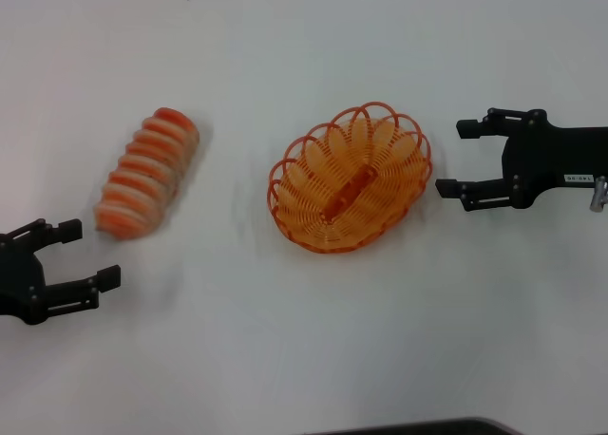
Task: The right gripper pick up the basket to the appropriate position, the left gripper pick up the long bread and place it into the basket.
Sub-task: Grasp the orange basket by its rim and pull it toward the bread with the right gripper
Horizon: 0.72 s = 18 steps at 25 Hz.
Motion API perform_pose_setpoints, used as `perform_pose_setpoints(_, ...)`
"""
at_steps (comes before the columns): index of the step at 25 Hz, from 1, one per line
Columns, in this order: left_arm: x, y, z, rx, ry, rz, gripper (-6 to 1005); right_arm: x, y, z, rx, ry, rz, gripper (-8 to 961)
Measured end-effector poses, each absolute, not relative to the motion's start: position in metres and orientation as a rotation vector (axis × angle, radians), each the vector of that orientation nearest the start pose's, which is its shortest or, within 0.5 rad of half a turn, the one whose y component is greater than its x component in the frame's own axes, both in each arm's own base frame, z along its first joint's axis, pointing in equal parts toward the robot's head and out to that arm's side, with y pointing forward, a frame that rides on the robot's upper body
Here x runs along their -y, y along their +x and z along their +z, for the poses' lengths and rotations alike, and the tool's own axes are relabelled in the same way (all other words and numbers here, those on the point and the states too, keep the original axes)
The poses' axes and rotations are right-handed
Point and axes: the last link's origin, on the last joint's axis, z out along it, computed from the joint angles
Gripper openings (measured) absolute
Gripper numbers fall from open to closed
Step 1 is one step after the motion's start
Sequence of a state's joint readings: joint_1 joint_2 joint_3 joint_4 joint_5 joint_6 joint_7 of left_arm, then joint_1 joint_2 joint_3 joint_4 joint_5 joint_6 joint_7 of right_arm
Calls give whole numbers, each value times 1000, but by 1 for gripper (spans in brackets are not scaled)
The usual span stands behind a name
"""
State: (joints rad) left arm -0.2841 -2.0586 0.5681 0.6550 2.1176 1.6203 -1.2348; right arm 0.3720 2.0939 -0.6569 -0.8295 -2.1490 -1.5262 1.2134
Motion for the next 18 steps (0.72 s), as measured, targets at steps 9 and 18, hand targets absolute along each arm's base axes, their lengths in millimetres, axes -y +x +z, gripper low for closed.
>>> perform_pose_setpoints(9,-245,-349,14,792,-2620,-571,934,-298,318,17,-467,-2676,362,907)
perform_pose_setpoints(18,-246,-350,19,797,-2583,-591,934,-312,301,26,-722,-2606,527,906)
